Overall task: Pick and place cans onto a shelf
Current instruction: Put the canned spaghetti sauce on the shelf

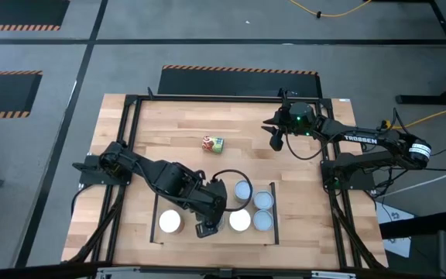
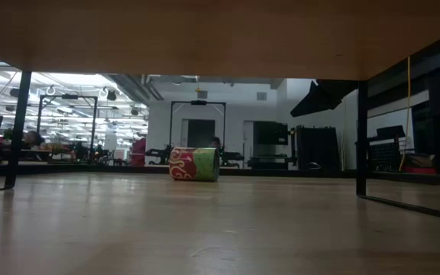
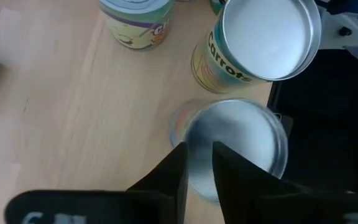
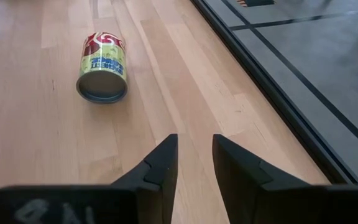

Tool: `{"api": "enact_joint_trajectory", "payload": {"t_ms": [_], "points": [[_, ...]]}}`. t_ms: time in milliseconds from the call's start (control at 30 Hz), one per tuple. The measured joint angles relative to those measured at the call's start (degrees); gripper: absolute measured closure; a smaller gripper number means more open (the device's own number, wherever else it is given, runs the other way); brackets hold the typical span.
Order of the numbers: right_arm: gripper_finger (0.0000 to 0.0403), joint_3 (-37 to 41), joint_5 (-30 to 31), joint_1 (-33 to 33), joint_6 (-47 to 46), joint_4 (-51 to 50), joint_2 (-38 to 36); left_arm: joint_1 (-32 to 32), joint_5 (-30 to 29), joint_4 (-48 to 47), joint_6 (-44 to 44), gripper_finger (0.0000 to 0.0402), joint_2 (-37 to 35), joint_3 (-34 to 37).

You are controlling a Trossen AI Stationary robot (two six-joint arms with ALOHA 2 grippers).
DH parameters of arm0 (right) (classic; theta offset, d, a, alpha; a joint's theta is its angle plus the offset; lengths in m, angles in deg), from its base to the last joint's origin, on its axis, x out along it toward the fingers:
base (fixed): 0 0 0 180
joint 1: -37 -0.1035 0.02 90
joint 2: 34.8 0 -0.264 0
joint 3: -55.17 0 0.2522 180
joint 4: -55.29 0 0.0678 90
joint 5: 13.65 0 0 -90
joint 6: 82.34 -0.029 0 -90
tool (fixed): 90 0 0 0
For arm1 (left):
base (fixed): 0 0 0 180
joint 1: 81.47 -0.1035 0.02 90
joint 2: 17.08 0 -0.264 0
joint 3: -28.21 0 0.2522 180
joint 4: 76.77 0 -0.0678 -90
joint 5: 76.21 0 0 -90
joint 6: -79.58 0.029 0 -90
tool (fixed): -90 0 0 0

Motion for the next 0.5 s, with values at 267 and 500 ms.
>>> {"api": "enact_joint_trajectory", "payload": {"t_ms": [267, 500], "points": [[0.0298, 0.0, 0.0, 0.0, 0.1, 0.0, 0.0, -0.5, -2.2, 0.0, 5.2, 0.0323, 0.0, 0.0], [0.0298, 0.0, 0.0, 0.0, 0.1, 0.0, 0.0, -2.9, -4.6, -0.1, 15.7, 0.0323, -2.1, -0.2]]}}
